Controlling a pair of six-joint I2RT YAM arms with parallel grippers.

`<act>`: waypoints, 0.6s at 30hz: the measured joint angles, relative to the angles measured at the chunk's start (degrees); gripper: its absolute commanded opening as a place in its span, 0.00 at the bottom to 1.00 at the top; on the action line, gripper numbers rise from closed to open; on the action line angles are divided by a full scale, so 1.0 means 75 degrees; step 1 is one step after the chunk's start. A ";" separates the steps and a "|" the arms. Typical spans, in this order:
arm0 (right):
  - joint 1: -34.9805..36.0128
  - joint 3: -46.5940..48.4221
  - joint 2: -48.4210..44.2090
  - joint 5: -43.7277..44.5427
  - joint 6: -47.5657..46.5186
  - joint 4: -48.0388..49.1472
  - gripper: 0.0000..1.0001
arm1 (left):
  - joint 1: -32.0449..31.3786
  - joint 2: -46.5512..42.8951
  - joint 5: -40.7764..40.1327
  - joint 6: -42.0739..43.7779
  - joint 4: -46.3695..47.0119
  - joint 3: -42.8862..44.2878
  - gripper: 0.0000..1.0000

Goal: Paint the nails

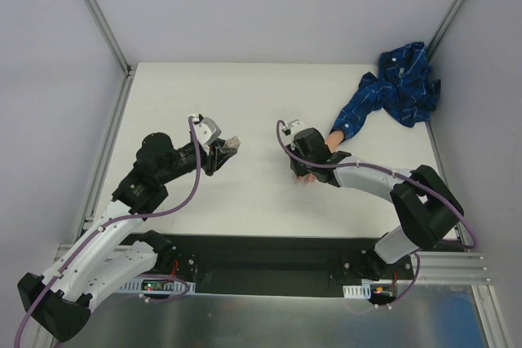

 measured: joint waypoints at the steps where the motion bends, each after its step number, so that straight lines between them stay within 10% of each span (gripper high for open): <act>1: 0.0000 -0.0041 -0.0012 0.0000 0.0006 0.0000 0.00 | 0.0000 0.0000 0.0000 0.0003 0.0003 0.0000 0.00; 18: 0.0000 -0.0052 0.0038 -0.0050 0.0017 -0.0032 0.00 | 0.0000 0.0000 0.0000 0.0003 0.0000 0.0000 0.00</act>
